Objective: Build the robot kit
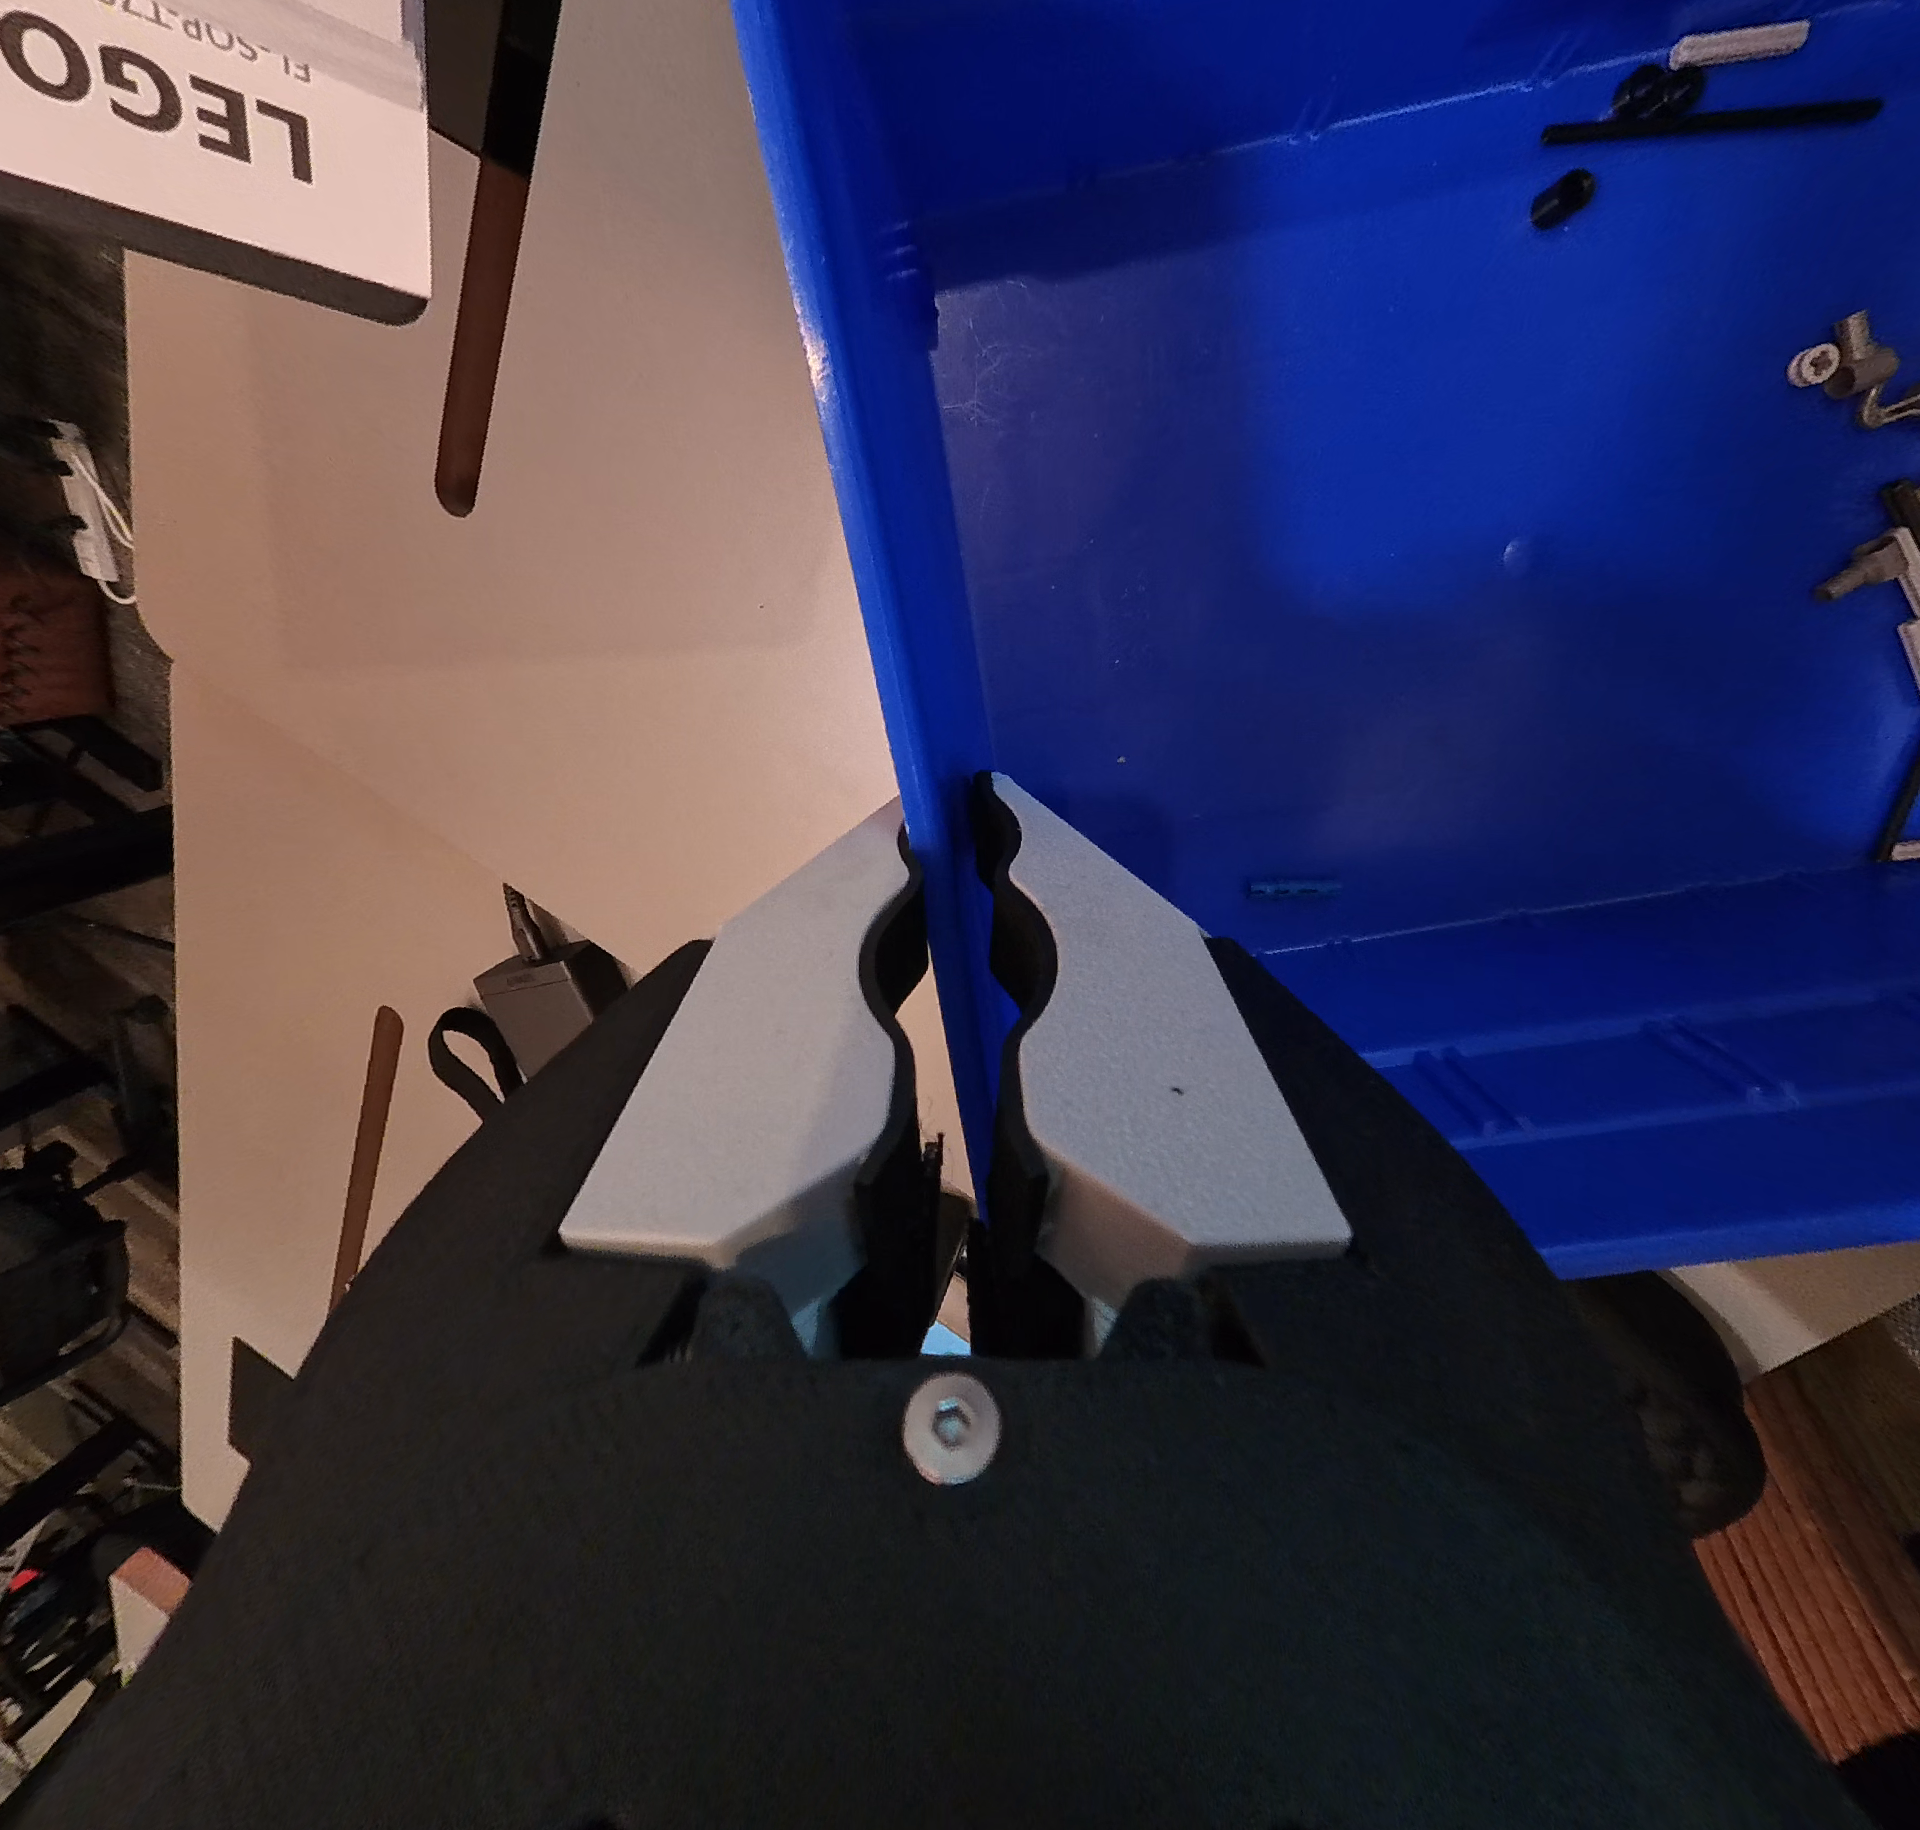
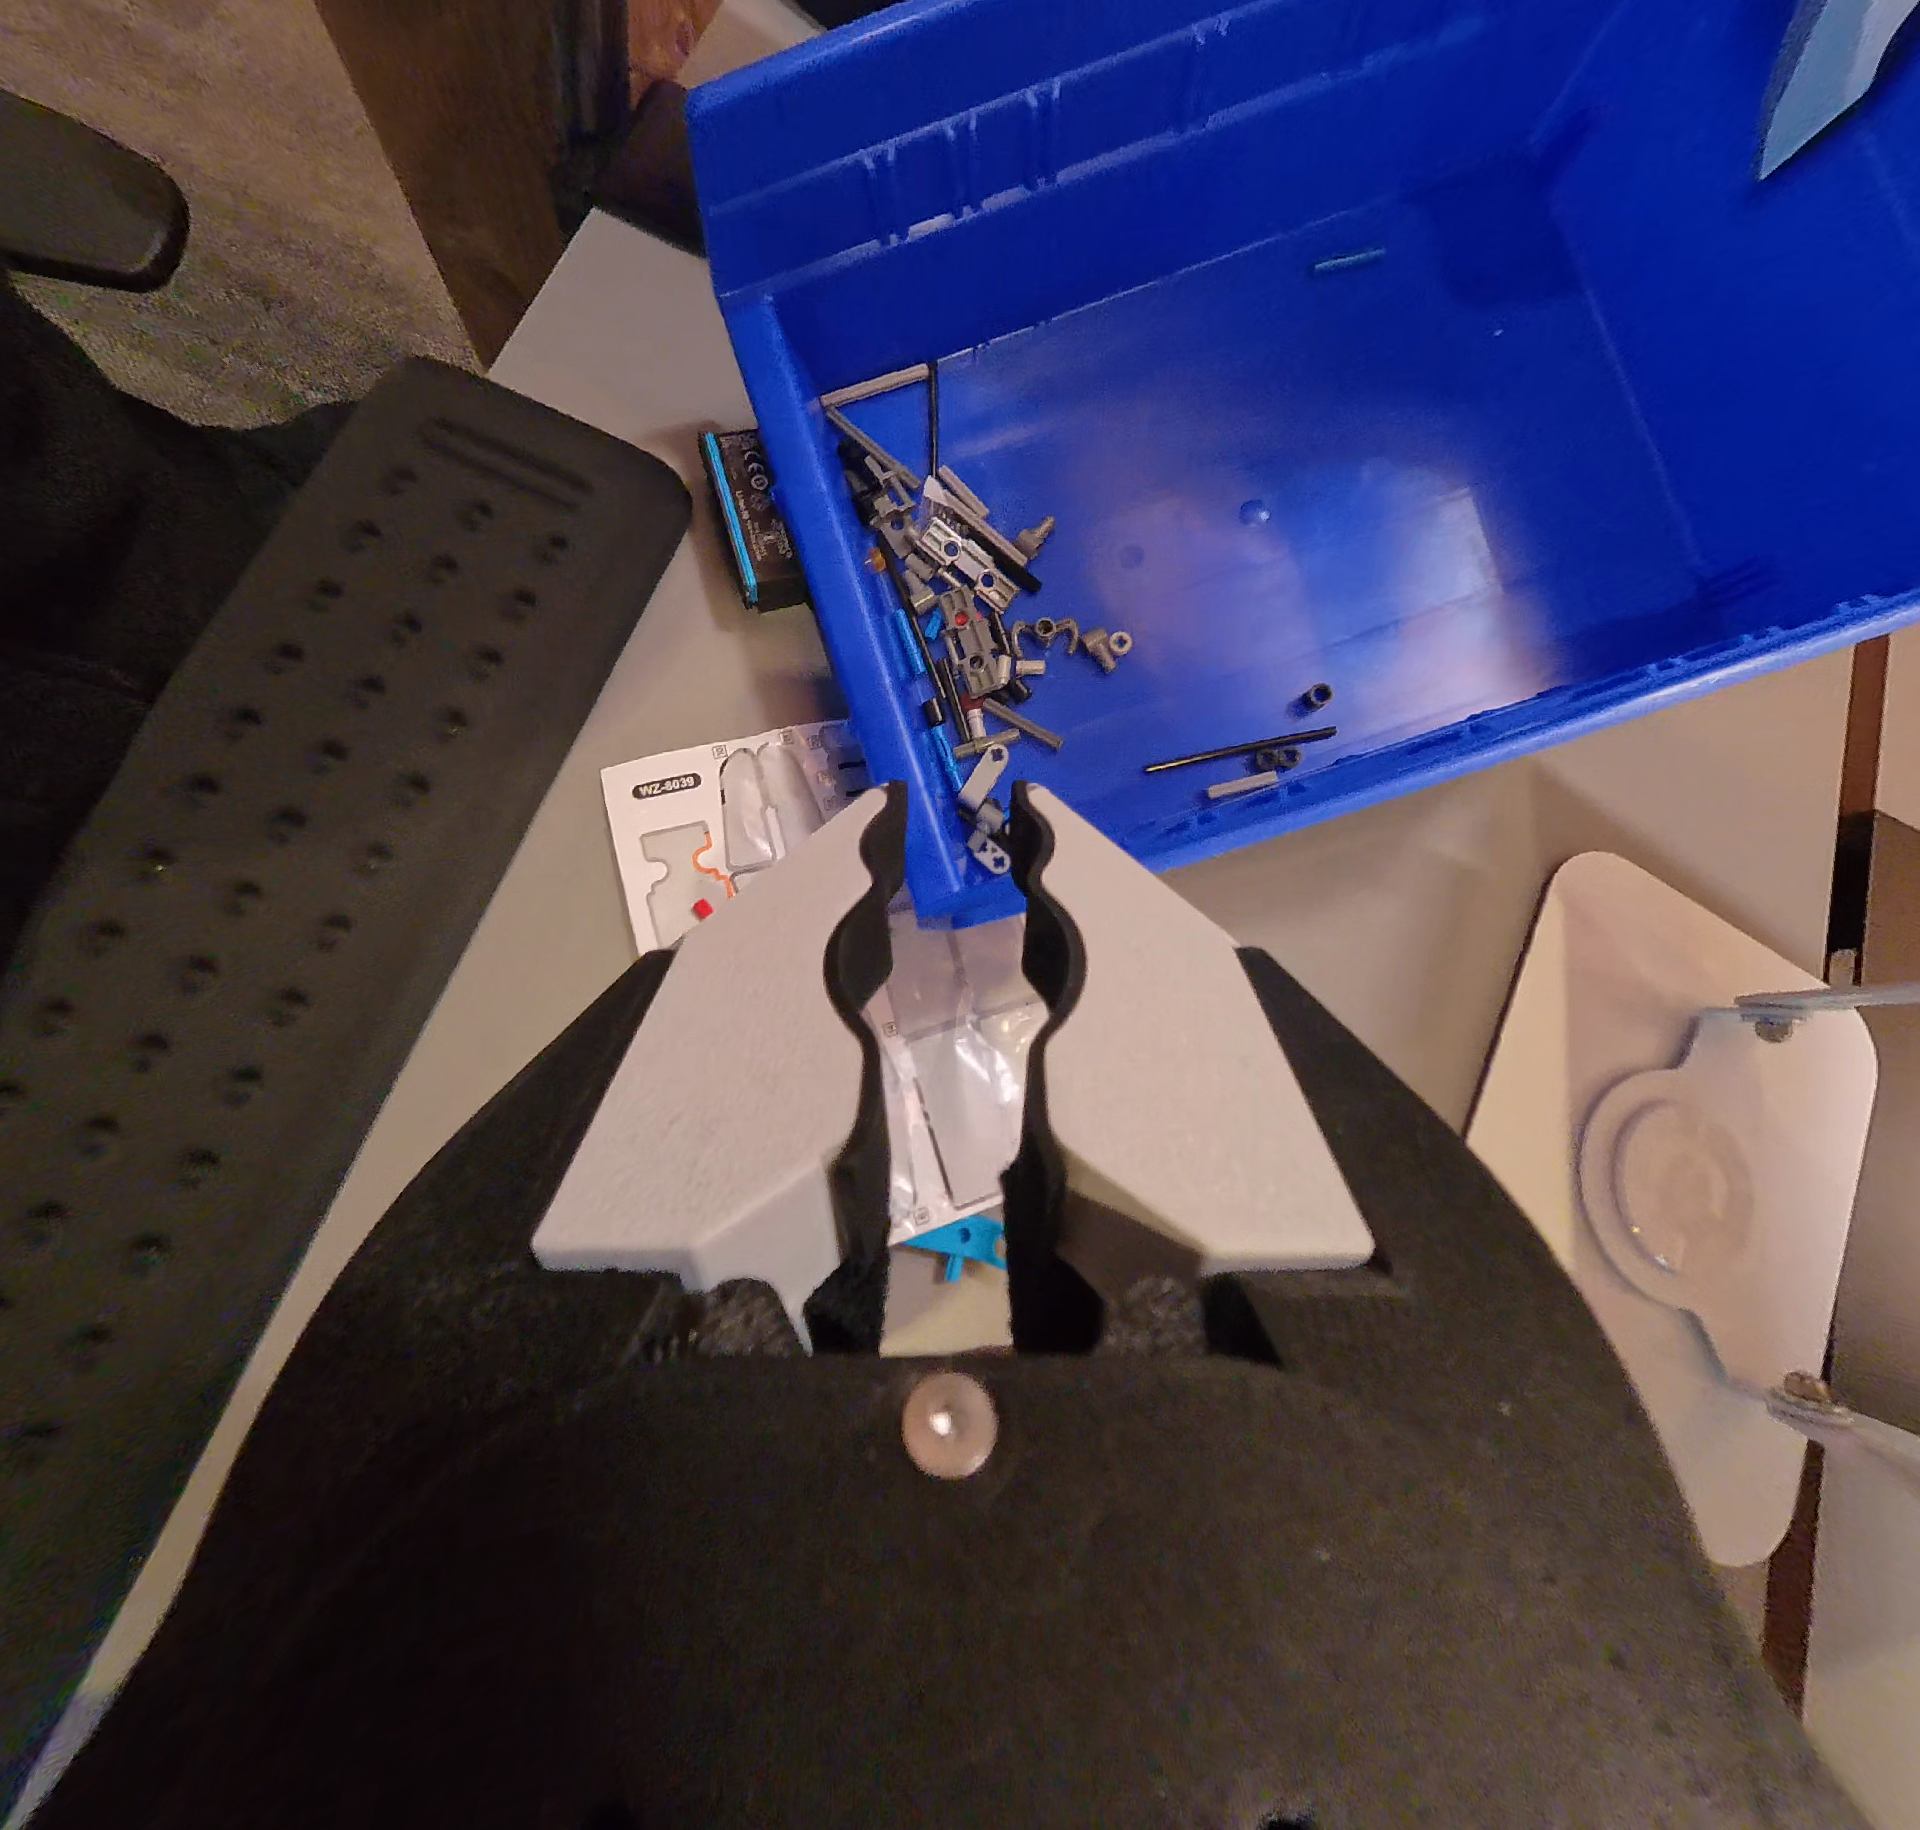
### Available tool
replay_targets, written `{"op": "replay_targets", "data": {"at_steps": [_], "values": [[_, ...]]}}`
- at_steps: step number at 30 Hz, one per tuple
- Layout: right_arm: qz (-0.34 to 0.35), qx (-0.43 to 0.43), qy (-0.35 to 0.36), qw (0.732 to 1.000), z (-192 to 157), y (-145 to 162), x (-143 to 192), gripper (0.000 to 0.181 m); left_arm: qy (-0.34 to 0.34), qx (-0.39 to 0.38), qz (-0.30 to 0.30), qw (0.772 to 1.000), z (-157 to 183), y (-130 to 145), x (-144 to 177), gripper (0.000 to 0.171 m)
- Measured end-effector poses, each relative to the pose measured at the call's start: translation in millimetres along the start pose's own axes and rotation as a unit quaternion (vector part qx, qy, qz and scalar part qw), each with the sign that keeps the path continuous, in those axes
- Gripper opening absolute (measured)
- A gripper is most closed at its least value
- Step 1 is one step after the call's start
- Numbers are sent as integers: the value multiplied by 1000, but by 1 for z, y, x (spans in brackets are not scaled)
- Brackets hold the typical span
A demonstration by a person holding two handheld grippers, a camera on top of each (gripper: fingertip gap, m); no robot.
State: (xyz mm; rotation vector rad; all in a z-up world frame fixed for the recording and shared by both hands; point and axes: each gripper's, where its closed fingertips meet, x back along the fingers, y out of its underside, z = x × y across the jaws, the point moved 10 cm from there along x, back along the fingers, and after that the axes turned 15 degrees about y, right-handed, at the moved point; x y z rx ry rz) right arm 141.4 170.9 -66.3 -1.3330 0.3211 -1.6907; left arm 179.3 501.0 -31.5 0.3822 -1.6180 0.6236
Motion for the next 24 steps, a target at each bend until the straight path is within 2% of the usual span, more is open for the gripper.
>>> {"op": "replay_targets", "data": {"at_steps": [24], "values": [[-25, -36, 3, 999, -17, 31, 31, 18, 12, 18, 5, 1000, -11, 15, -3, 3]]}}
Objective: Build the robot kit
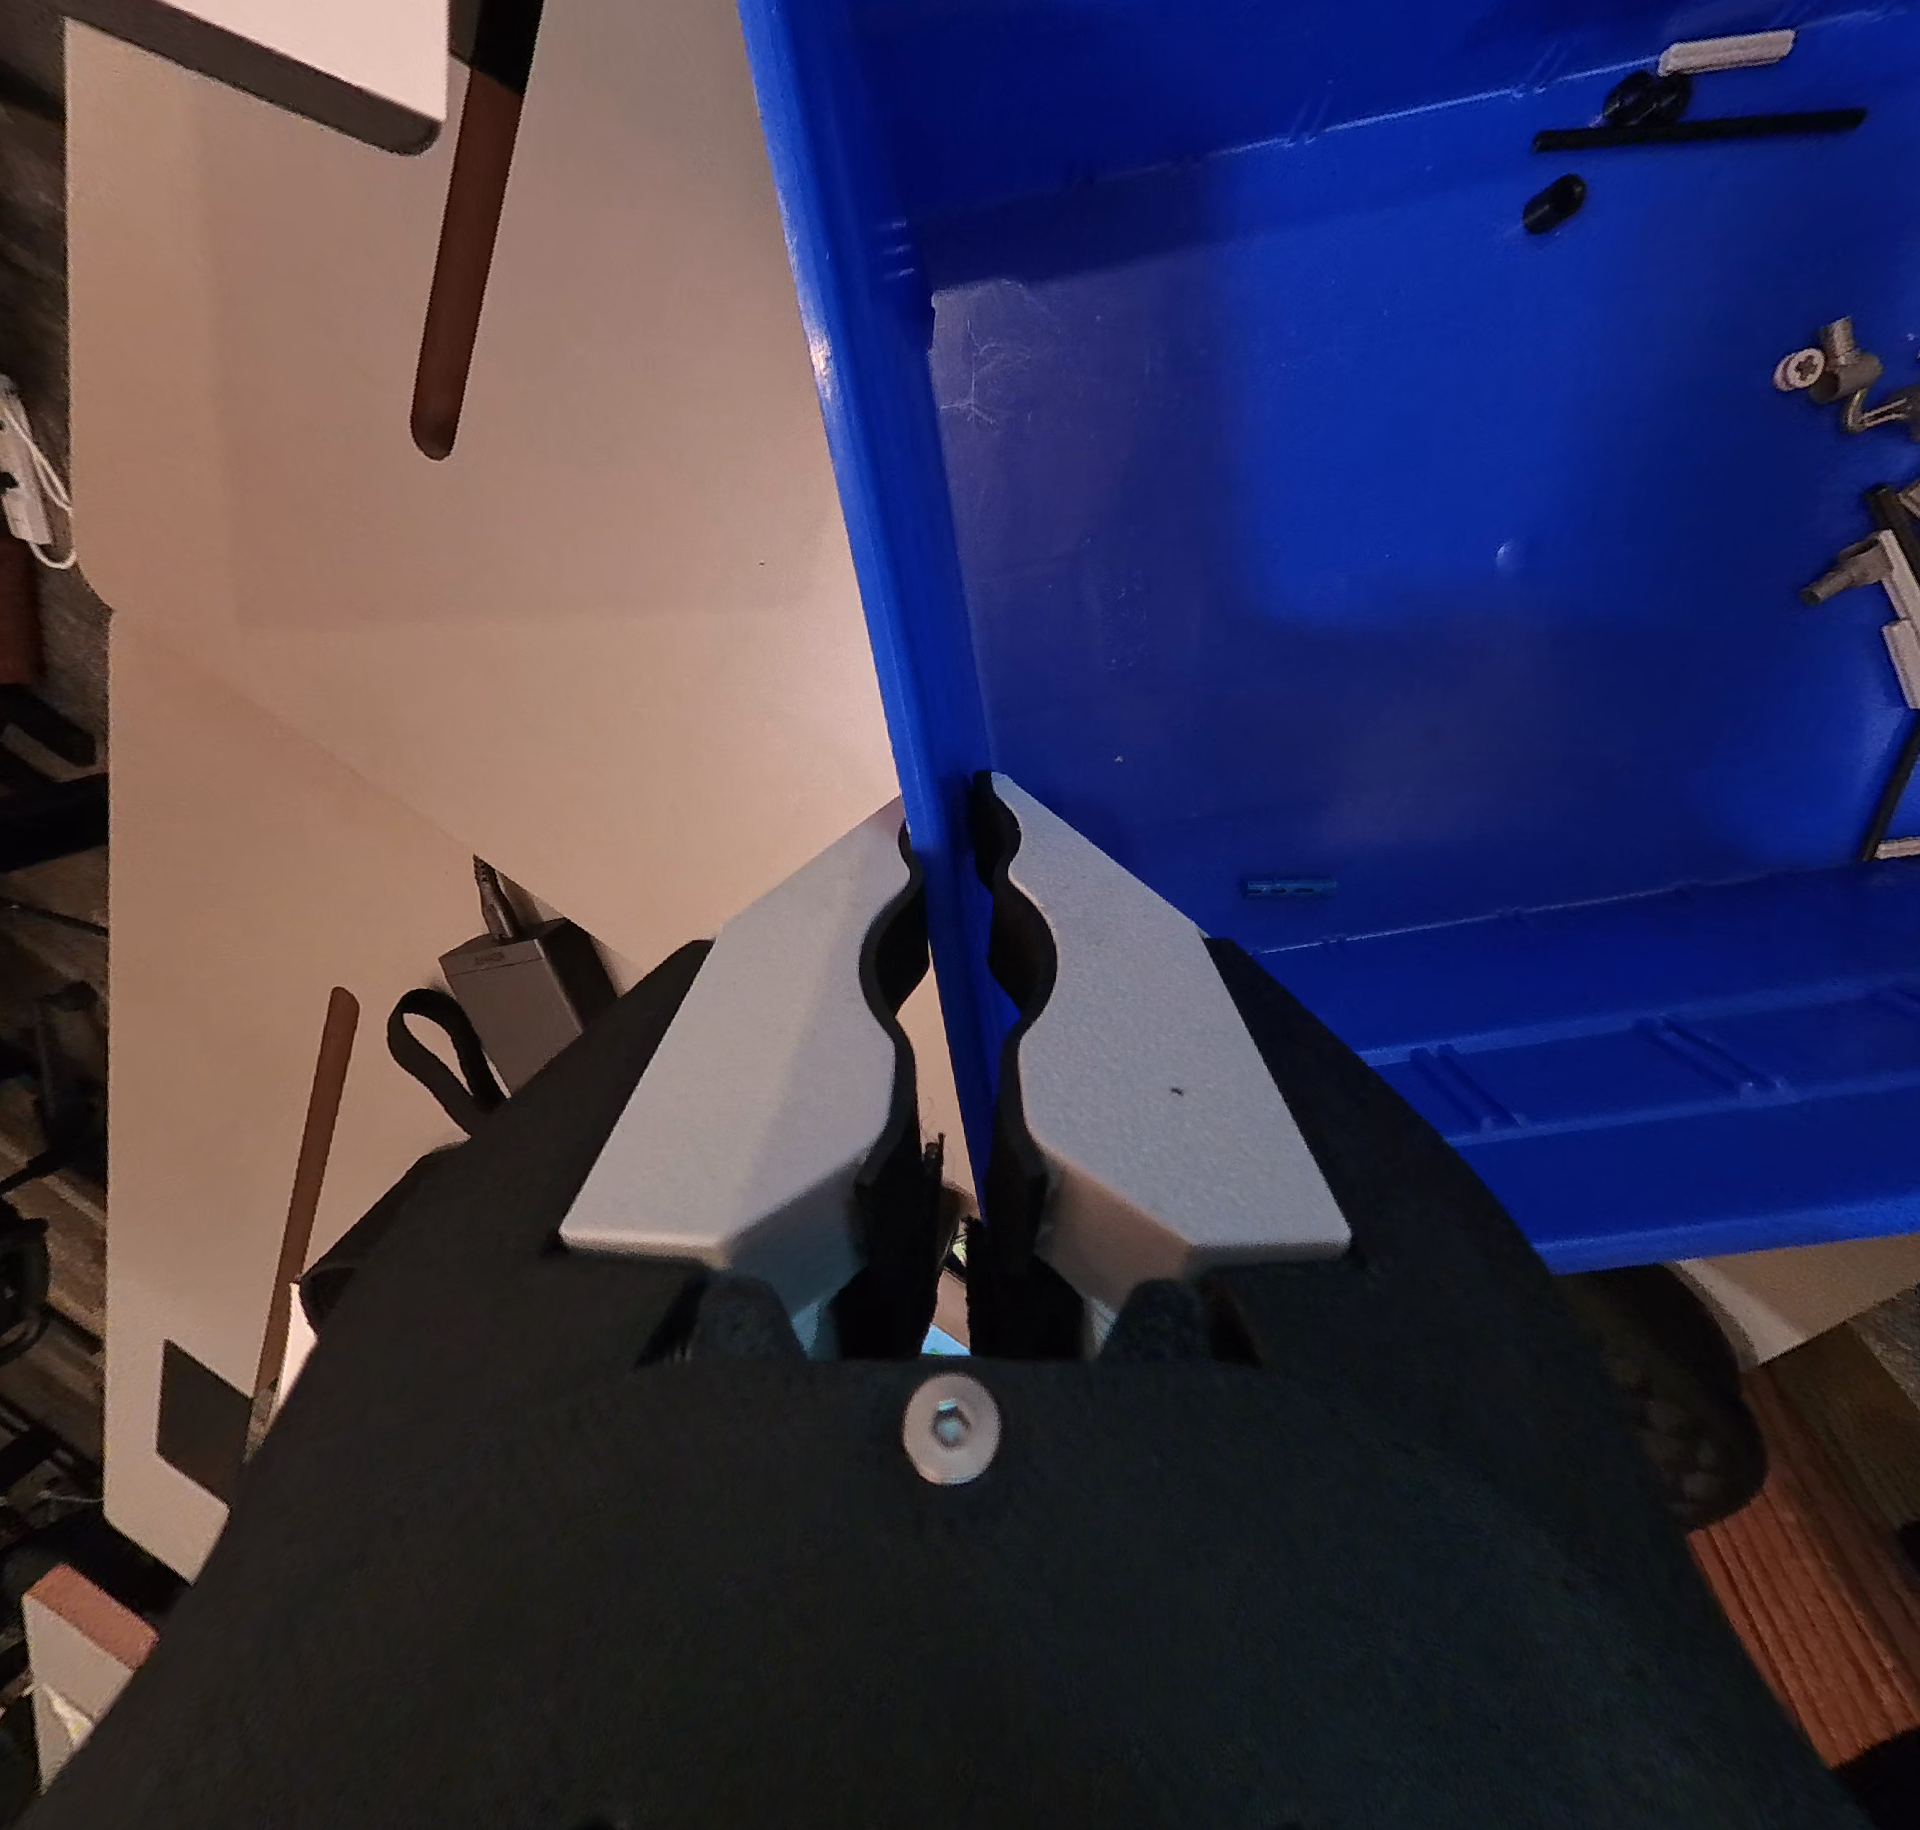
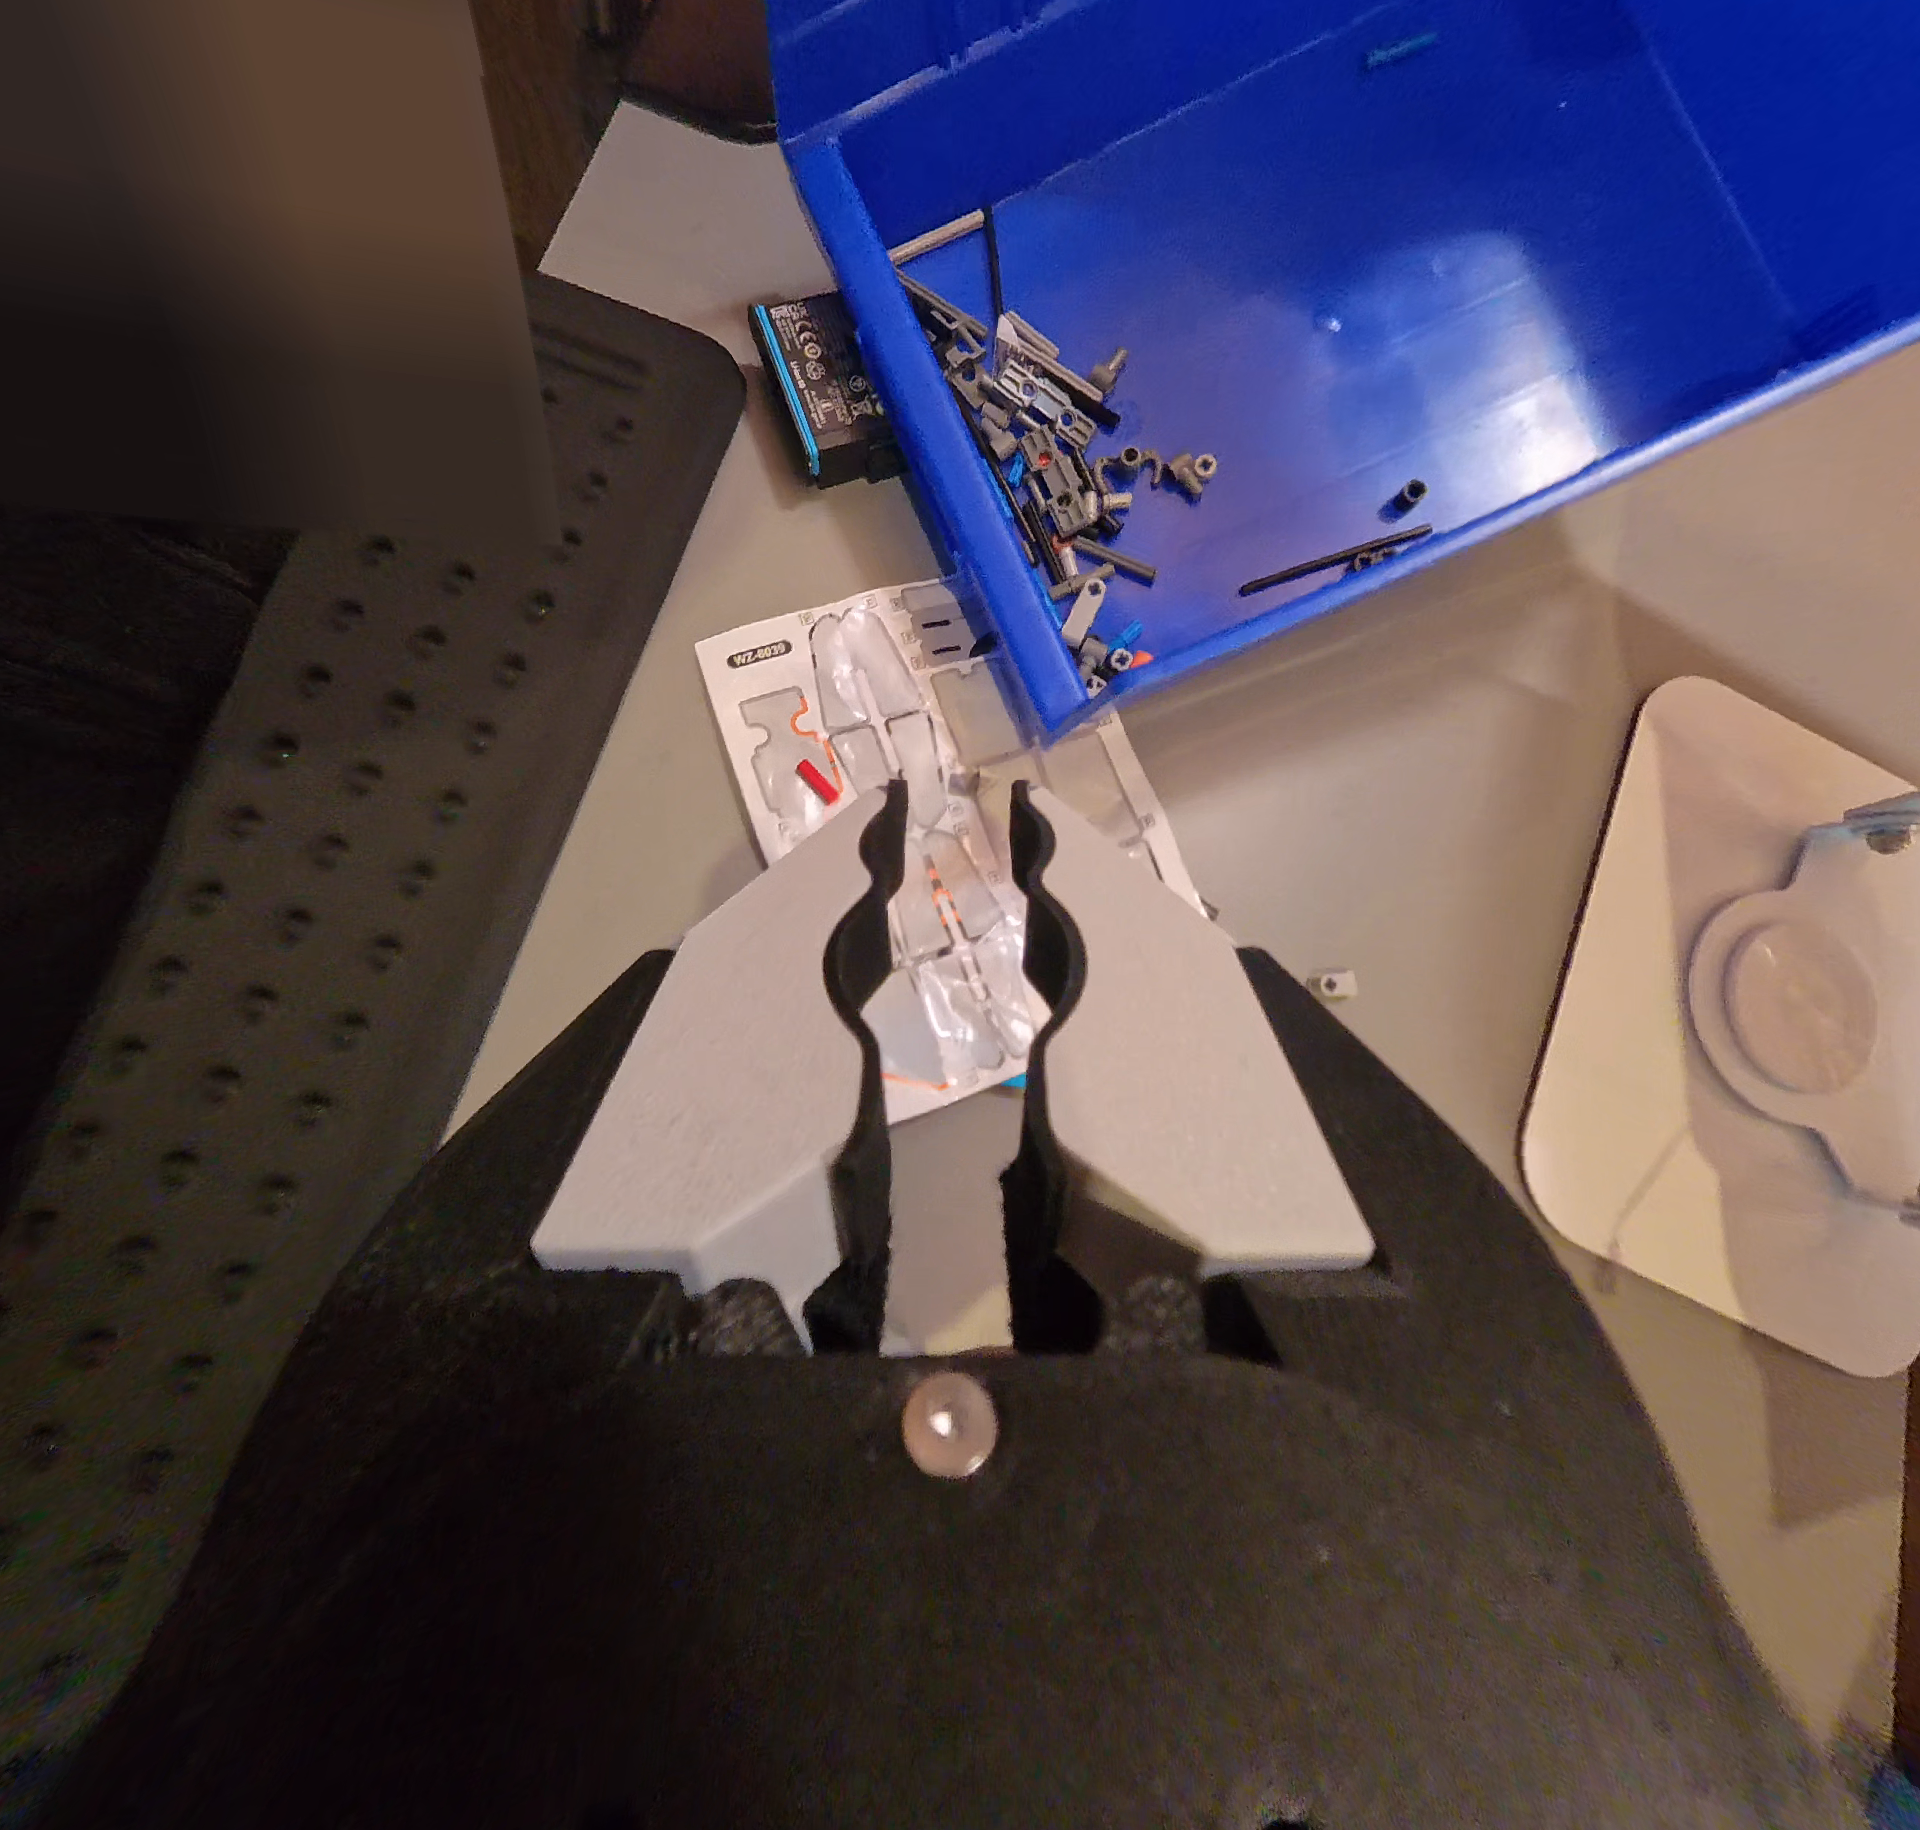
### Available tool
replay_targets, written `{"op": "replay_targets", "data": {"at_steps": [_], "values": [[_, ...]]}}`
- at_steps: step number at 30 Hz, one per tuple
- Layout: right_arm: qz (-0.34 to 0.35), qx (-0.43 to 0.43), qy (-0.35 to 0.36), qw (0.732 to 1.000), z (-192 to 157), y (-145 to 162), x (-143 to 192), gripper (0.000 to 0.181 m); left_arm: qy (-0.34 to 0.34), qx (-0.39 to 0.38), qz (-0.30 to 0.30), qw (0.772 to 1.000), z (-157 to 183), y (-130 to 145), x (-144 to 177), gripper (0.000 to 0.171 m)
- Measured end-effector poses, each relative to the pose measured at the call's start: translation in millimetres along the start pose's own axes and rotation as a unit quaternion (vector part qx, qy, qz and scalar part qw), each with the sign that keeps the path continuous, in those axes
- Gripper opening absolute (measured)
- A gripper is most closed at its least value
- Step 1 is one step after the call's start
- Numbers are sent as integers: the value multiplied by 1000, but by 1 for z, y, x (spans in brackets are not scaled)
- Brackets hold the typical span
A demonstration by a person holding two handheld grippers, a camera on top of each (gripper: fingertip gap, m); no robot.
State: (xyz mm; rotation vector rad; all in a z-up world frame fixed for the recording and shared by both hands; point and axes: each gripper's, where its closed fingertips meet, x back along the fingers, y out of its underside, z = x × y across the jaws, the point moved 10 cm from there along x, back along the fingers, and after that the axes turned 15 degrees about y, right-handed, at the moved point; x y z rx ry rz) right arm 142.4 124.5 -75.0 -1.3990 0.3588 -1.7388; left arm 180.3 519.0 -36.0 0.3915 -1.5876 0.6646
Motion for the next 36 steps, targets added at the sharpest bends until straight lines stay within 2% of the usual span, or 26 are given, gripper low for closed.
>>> {"op": "replay_targets", "data": {"at_steps": [8, 16, 23, 31, 36], "values": [[-22, -17, 0, 1000, -8, 17, 10, 19, 4, 3, 1, 1000, -4, 1, -3, 2], [-95, 40, 9, 995, -14, 27, -19, 21, 9, 3, 0, 1000, -6, 0, -6, 2], [-147, 82, -27, 985, -24, 36, -45, 24, 16, 3, 1, 1000, -9, 0, -11, 2], [-199, 130, -60, 970, -37, 46, -67, 15, 25, 2, 5, 1000, -13, 1, -17, 2], [-202, 133, -88, 966, -39, 45, -70, 0, 31, 2, 6, 999, -16, 3, -20, 3]]}}
